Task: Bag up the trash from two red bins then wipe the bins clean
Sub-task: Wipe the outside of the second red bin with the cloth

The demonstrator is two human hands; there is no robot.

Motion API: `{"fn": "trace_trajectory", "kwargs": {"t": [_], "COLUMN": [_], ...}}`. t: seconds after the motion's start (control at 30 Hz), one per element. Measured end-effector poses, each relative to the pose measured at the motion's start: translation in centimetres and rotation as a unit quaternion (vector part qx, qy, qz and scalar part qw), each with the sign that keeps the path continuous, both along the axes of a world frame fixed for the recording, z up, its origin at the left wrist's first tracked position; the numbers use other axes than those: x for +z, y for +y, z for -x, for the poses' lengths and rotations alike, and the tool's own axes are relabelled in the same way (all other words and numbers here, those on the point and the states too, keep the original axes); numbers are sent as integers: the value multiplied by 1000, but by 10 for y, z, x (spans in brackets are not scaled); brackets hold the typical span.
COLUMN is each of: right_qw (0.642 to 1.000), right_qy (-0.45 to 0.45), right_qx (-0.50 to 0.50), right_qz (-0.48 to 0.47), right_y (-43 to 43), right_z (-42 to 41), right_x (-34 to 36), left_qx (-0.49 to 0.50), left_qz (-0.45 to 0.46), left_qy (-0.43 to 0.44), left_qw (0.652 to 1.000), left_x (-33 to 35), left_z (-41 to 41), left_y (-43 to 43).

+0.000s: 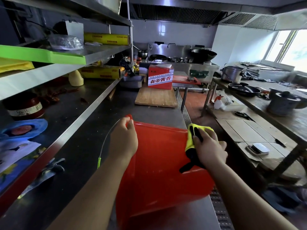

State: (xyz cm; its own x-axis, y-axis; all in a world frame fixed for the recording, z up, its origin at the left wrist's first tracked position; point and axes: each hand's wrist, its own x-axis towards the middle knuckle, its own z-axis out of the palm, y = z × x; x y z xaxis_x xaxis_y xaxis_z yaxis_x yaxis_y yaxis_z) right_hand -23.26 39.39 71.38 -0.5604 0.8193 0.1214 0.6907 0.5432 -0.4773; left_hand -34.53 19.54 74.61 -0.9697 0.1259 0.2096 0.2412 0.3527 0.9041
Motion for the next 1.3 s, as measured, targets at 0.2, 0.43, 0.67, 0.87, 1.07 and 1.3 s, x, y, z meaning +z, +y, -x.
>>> {"fn": "trace_trajectory", "kwargs": {"t": [0.2,0.43,0.67,0.87,1.07,1.3], "right_qw": [990,956,998,1000,999,1000], "right_qy": [21,42,6,15,21,19], "right_qx": [126,272,56,-15,-27,20], "right_qz": [-54,-105,-25,21,19,-2], "right_y": [-58,-114,-19,19,16,3], "right_z": [25,36,5,-7,4,-2], "right_x": [17,26,-2,-10,-6,4], "left_qx": [8,7,6,-3,-42,-35], "left_qz": [24,30,37,20,49,85], "left_qy": [-1,4,12,-9,4,28], "left_qw": [1000,1000,999,1000,998,995], "left_x": [6,2,4,7,-7,-3], "left_z": [0,13,2,-17,-47,-53], "left_y": [2,-6,-4,-7,-20,-15]}}
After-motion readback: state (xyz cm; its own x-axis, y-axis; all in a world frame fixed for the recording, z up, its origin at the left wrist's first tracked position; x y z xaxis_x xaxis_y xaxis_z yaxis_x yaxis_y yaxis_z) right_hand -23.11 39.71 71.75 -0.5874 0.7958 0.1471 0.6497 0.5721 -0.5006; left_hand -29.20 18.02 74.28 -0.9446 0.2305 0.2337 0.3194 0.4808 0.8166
